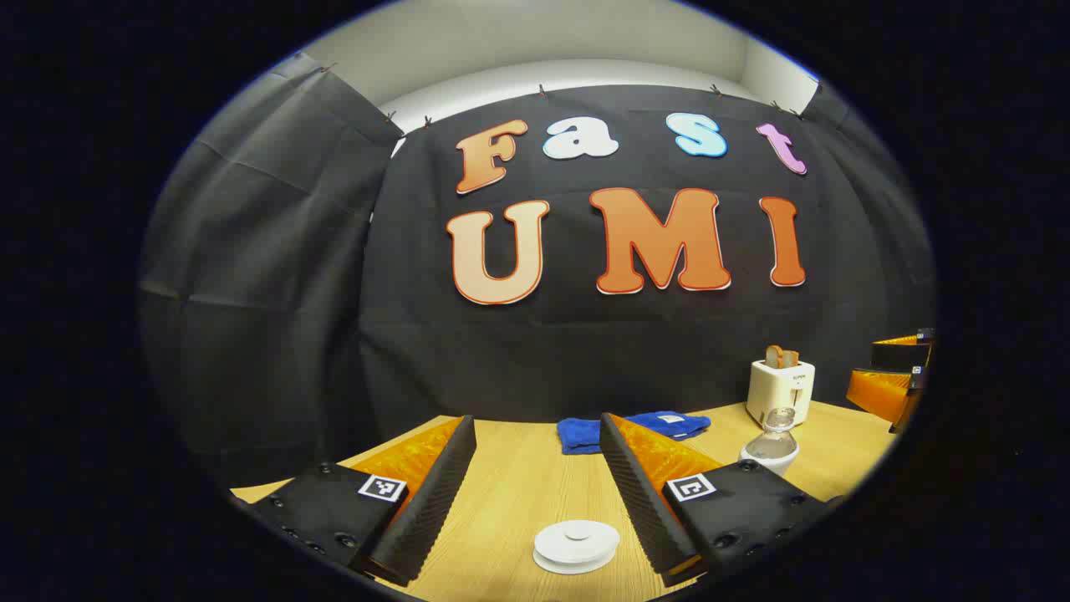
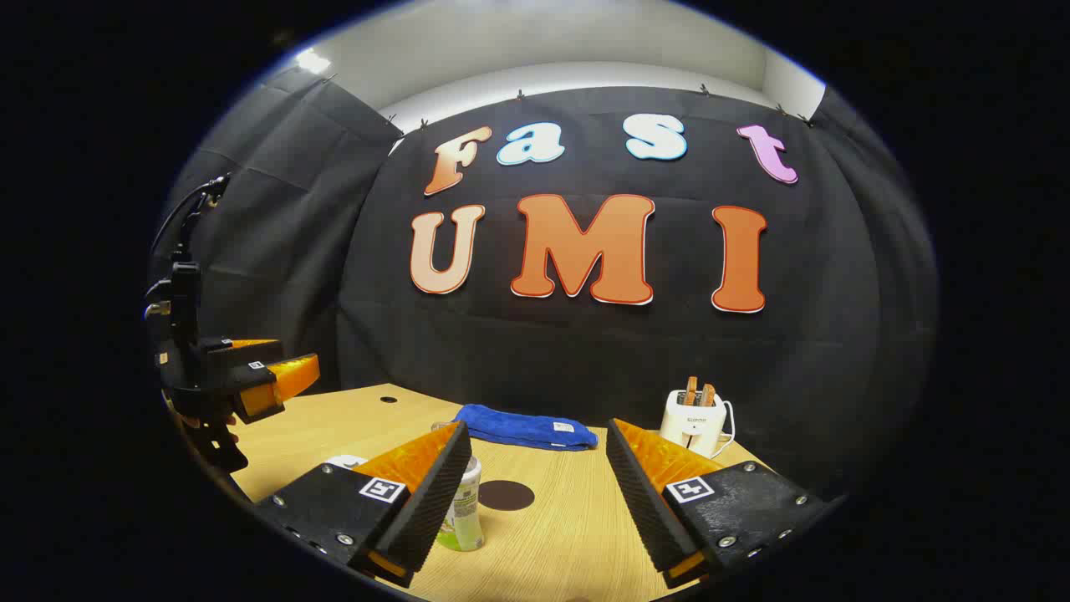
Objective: Open the teacup lid with one hand, grasp the water bottle and pour water into the teacup with the other hand; after pouring, place the water bottle on the coaster and then close the teacup lid.
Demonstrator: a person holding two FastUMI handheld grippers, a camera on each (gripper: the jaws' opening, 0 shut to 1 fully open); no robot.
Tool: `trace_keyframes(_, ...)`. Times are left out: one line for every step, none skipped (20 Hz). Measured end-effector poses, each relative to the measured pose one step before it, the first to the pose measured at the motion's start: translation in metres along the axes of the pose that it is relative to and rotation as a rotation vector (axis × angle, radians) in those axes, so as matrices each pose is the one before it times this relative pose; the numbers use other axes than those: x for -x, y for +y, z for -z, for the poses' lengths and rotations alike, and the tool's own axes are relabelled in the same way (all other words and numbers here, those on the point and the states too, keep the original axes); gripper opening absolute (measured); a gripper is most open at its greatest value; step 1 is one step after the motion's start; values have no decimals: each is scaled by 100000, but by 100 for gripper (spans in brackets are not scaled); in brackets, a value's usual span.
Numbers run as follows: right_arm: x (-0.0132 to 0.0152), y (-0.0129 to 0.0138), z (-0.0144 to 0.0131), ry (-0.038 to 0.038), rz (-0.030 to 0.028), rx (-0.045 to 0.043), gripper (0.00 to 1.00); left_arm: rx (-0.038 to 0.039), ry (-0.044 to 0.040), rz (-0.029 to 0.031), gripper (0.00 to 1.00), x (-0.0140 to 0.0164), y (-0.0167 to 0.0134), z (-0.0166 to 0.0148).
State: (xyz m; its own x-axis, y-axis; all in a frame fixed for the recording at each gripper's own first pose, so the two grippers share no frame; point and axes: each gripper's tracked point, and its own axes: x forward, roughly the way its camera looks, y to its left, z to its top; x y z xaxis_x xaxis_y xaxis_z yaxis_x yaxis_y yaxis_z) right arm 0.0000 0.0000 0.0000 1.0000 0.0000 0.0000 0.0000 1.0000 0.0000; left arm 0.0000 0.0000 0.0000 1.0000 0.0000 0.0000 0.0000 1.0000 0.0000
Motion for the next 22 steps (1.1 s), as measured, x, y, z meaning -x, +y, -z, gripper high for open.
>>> trace_keyframes(24,-13,-89,-96,6,124,97,924,-1057,-372,97,-45,143,-476)
trace_keyframes(-11,-39,-253,-317,42,155,97,822,-955,-495,96,-28,136,-371)
trace_keyframes(60,-39,-319,-541,215,113,97,130,-761,-218,96,-39,222,-536)
trace_keyframes(68,-108,-488,-927,247,-83,97,-423,-648,-111,96,-140,75,-379)
trace_keyframes(-116,-136,-421,-689,88,-213,97,-635,-346,-154,96,-84,56,-293)
trace_keyframes(-63,-79,-301,-360,-32,-328,97,-171,-257,88,96,-19,37,-111)
trace_keyframes(-44,18,-281,-320,-42,-439,97,418,-257,718,96,15,-93,-297)
trace_keyframes(-35,-54,-286,-532,128,-614,97,457,-218,370,97,-47,9,-288)
trace_keyframes(-21,103,-216,-913,-76,-675,97,-31,-666,-108,97,-9,109,-230)
trace_keyframes(14,176,-4,-314,-441,-329,97,-325,-664,-291,96,68,166,-217)
trace_keyframes(28,286,294,40,-537,-46,97,-196,-70,-88,96,-16,71,24)
trace_keyframes(11,124,281,376,-486,224,98,-4,207,-122,96,85,88,268)
trace_keyframes(118,155,251,533,-510,257,97,129,335,82,96,37,28,129)
trace_keyframes(71,287,221,494,-524,-60,98,209,427,462,96,-123,-115,151)
trace_keyframes(116,394,267,540,-709,-699,98,211,571,274,96,20,-88,210)
trace_keyframes(16,555,417,477,-1588,-731,98,408,602,223,96,19,104,234)
trace_keyframes(-21,520,372,735,-1380,-468,98,371,624,316,97,-15,-34,210)
trace_keyframes(15,434,422,880,-1157,-50,98,451,752,373,97,-69,-80,410)
trace_keyframes(-42,303,387,865,-627,273,98,349,752,861,98,-35,-102,365)
trace_keyframes(-59,246,451,1070,-378,503,98,377,983,731,96,-89,-44,351)
trace_keyframes(-37,148,359,839,-370,428,98,114,935,1411,96,-79,-214,373)
trace_keyframes(-74,285,515,1101,-348,371,98,146,536,1996,96,-55,-221,711)
